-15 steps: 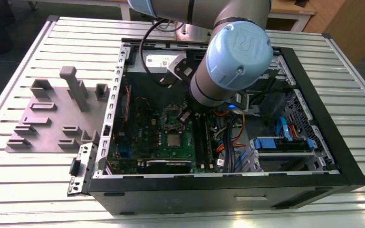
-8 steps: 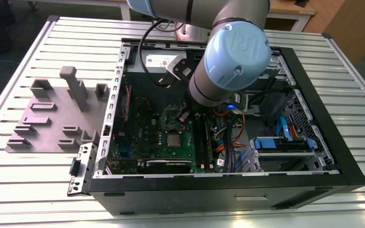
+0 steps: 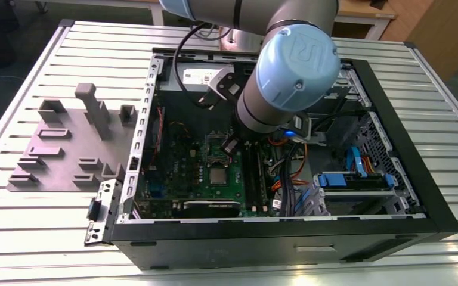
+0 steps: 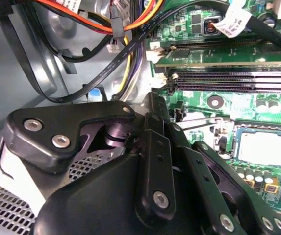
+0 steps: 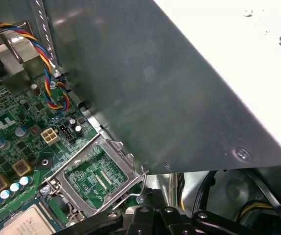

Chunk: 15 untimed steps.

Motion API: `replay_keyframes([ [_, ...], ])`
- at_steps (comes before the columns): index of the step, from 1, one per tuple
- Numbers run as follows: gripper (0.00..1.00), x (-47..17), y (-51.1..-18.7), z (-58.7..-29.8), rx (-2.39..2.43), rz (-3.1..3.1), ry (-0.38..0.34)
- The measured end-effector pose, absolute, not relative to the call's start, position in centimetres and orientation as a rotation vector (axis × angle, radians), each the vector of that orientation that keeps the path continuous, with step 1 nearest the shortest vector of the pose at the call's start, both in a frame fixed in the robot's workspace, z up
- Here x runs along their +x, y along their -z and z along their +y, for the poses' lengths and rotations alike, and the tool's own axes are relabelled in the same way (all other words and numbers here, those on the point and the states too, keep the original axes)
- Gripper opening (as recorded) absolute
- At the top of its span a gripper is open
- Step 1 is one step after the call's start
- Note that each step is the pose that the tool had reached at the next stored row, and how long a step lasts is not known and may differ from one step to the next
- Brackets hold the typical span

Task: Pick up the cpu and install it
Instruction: 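Close the cpu cover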

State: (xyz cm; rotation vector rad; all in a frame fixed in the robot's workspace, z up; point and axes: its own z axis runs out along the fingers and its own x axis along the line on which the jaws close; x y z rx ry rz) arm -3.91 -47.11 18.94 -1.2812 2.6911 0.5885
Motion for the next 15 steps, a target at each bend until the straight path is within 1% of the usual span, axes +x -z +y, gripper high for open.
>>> replay_keyframes([
  [4,0.11,-3.96,-19.07,-47.12,-1.283,2.697,-0.577],
  [15,0.11,-4.13,-19.91,-47.12,-1.283,2.697,-0.577],
])
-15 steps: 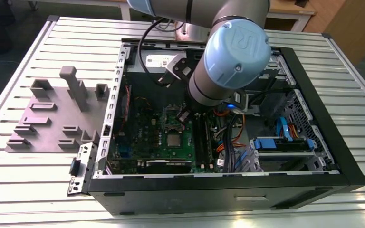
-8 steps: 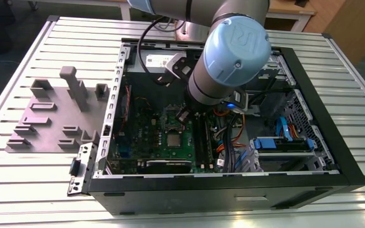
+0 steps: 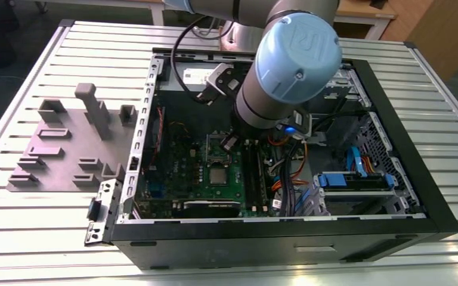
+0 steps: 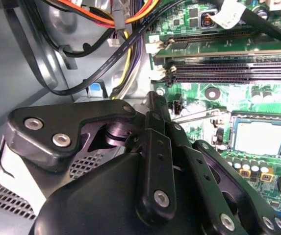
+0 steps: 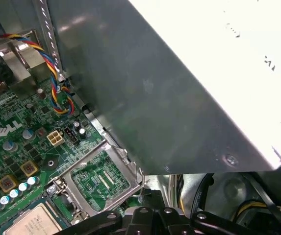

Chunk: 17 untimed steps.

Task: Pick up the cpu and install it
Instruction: 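Close the cpu cover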

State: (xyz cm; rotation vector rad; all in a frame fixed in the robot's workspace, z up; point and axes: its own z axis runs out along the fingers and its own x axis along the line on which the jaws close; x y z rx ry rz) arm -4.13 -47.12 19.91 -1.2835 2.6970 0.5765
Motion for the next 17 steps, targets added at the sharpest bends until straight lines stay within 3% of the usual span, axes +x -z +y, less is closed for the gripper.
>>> replay_keyframes([
  [17,0.11,-4.49,-20.92,-47.12,-1.284,2.698,-0.575],
])
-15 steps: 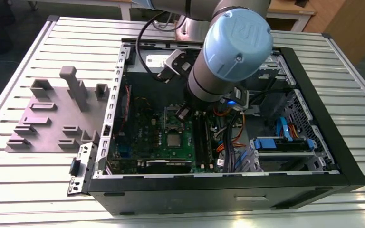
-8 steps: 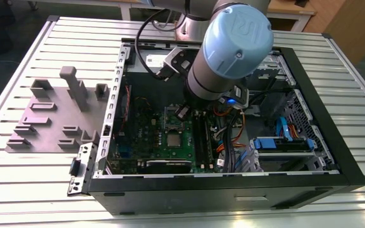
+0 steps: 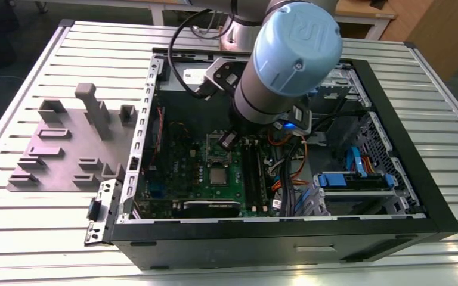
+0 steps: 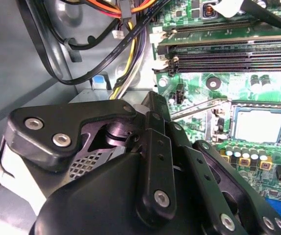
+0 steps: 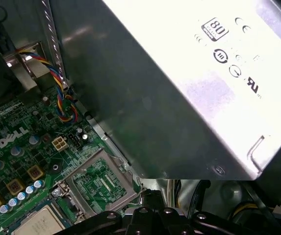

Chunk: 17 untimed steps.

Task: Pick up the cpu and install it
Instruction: 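Close the cpu cover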

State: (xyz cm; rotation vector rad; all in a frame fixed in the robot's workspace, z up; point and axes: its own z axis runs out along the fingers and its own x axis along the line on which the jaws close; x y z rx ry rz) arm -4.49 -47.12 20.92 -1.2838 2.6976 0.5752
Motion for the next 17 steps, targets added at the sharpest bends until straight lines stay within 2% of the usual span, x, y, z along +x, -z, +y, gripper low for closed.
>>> replay_keyframes([
  [17,0.11,-4.59,-21.43,-47.13,-1.288,2.708,-0.554],
])
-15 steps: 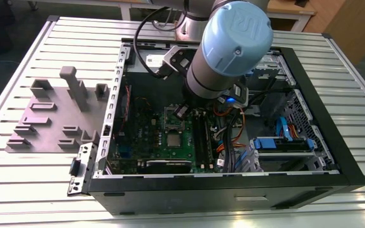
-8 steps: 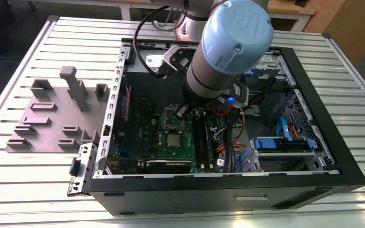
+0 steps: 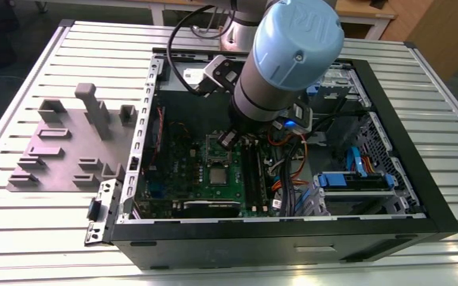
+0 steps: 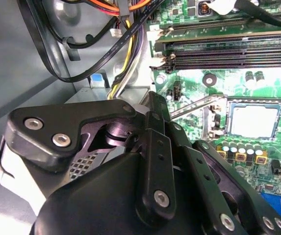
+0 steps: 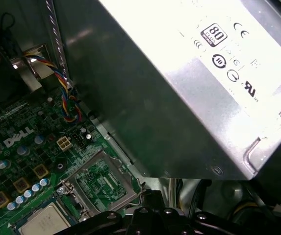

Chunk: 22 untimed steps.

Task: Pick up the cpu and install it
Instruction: 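Close the cpu cover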

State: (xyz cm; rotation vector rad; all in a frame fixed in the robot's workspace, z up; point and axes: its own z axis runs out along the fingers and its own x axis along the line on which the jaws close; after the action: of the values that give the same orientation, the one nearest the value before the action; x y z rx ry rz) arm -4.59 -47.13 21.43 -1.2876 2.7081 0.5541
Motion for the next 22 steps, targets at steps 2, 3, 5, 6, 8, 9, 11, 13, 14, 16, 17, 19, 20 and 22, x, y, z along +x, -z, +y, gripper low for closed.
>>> replay_keyframes([
  [2,0.11,-4.61,-21.54,-47.12,-1.288,2.708,-0.554],
  [3,0.11,-4.62,-21.59,-47.13,-1.288,2.708,-0.554],
  [5,0.11,-4.63,-21.65,-47.13,-1.288,2.708,-0.553],
  [6,0.11,-4.64,-21.68,-47.14,-1.288,2.709,-0.553],
  [8,0.11,-4.66,-21.74,-47.16,-1.288,2.709,-0.551],
  [9,0.11,-4.67,-21.77,-47.16,-1.288,2.71,-0.551],
  [11,0.11,-4.7,-21.82,-47.18,-1.289,2.711,-0.548],
  [13,0.11,-4.72,-21.89,-47.19,-1.289,2.713,-0.545],
  [14,0.11,-4.72,-21.92,-47.2,-1.29,2.713,-0.543],
  [16,0.11,-4.74,-21.97,-47.2,-1.29,2.714,-0.541],
  [17,0.11,-4.75,-22.01,-47.2,-1.29,2.715,-0.54],
  [19,0.11,-4.78,-22.09,-47.21,-1.29,2.716,-0.538],
  [20,0.11,-4.8,-22.13,-47.21,-1.291,2.716,-0.538],
  [22,0.11,-4.84,-22.22,-47.22,-1.291,2.716,-0.537],
])
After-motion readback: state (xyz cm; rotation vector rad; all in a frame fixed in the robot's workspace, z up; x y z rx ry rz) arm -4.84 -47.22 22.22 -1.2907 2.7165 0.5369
